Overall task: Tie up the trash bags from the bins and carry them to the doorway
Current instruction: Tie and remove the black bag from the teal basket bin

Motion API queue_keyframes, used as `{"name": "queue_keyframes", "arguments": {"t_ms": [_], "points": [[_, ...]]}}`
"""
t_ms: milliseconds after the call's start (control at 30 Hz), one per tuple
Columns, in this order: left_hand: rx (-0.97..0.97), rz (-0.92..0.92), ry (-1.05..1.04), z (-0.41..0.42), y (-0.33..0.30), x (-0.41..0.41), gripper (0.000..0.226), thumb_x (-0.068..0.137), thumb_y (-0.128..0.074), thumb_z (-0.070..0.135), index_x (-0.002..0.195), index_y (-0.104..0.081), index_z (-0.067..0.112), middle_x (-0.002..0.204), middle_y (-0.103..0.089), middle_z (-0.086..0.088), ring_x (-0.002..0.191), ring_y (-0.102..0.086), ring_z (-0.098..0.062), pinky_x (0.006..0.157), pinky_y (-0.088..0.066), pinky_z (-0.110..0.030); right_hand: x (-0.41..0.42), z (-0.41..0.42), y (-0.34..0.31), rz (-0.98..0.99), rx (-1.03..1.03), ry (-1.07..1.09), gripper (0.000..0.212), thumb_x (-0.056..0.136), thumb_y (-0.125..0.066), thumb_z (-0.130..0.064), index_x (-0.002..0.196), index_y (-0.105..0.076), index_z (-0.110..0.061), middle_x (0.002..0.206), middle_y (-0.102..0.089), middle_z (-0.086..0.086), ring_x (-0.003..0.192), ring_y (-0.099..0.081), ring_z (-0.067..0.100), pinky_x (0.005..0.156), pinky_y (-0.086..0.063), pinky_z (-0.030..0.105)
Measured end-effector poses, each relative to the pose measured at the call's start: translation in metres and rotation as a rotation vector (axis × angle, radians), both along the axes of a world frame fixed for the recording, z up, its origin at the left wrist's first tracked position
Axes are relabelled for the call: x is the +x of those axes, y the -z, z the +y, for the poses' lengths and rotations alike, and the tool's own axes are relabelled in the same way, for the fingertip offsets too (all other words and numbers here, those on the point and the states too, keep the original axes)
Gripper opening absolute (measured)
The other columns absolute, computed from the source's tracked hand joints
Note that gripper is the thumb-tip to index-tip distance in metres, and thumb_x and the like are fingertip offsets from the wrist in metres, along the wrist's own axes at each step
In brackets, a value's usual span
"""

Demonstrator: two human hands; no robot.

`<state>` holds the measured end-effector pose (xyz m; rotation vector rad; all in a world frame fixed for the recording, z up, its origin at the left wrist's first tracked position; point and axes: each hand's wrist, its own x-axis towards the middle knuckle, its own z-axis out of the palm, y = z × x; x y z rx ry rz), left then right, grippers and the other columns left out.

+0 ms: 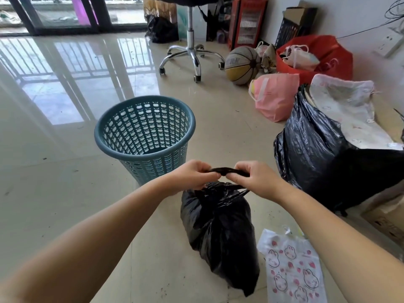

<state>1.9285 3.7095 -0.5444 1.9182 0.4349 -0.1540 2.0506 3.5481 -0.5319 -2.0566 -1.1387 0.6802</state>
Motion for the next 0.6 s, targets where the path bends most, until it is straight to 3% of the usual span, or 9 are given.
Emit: {"name": "queue_keyframes", "arguments": {"t_ms": [67,133,267,400,600], "points": [[0.309,0.066,0.08,0.001,0.016,-0.001,0.029,0.089,-0.059,0.037,0.072,-0.059,0.014,0.061,-0.05,0.002,0.057,-0.045,-0.014,0.055,-0.034,-0.028,-0.002,-0.004,0.024,-0.138,-0.093,-0.061,0.026,0.092,-0.057,-0.033,0.072,-0.058,-0.016,0.057,-0.048,-0.007,0.051,-0.043,0.006,0.05,-0.029,0.02],[0.428,0.088,0.151,-0.001,0.032,-0.004,0.026,0.09,-0.056,0.038,0.077,-0.062,0.017,0.067,-0.056,0.003,0.062,-0.05,-0.014,0.059,-0.04,-0.028,-0.005,-0.006,0.049,-0.23,-0.179,-0.132,0.028,0.095,-0.051,-0.035,0.087,-0.061,-0.01,0.064,-0.054,-0.003,0.061,-0.051,0.017,0.055,-0.032,0.026],[0.459,0.116,0.168,-0.005,0.058,-0.008,0.027,0.093,-0.054,0.035,0.09,-0.064,0.011,0.074,-0.059,0.0,0.068,-0.052,-0.017,0.064,-0.042,-0.031,-0.009,-0.003,0.076,-0.354,-0.278,-0.167,0.029,0.098,-0.043,-0.035,0.106,-0.06,-0.013,0.091,-0.067,0.008,0.084,-0.061,0.029,0.064,-0.039,0.034],[0.451,0.236,0.189,-0.01,0.059,-0.02,0.028,0.093,-0.052,0.038,0.086,-0.06,0.012,0.07,-0.055,0.002,0.069,-0.052,-0.018,0.065,-0.042,-0.034,-0.025,-0.008,0.073,-0.37,-0.411,-0.273,0.029,0.1,-0.036,-0.035,0.103,-0.053,-0.011,0.101,-0.066,0.011,0.093,-0.061,0.032,0.065,-0.038,0.034],[0.366,0.282,0.111,-0.026,-0.024,-0.031,0.03,0.096,-0.049,0.036,0.074,-0.052,0.016,0.064,-0.05,0.005,0.062,-0.046,-0.014,0.057,-0.036,-0.03,-0.025,-0.006,-0.022,-0.393,-0.489,-0.373,0.03,0.1,-0.035,-0.031,0.104,-0.052,-0.008,0.104,-0.064,0.015,0.096,-0.06,0.035,0.072,-0.041,0.038]]}}
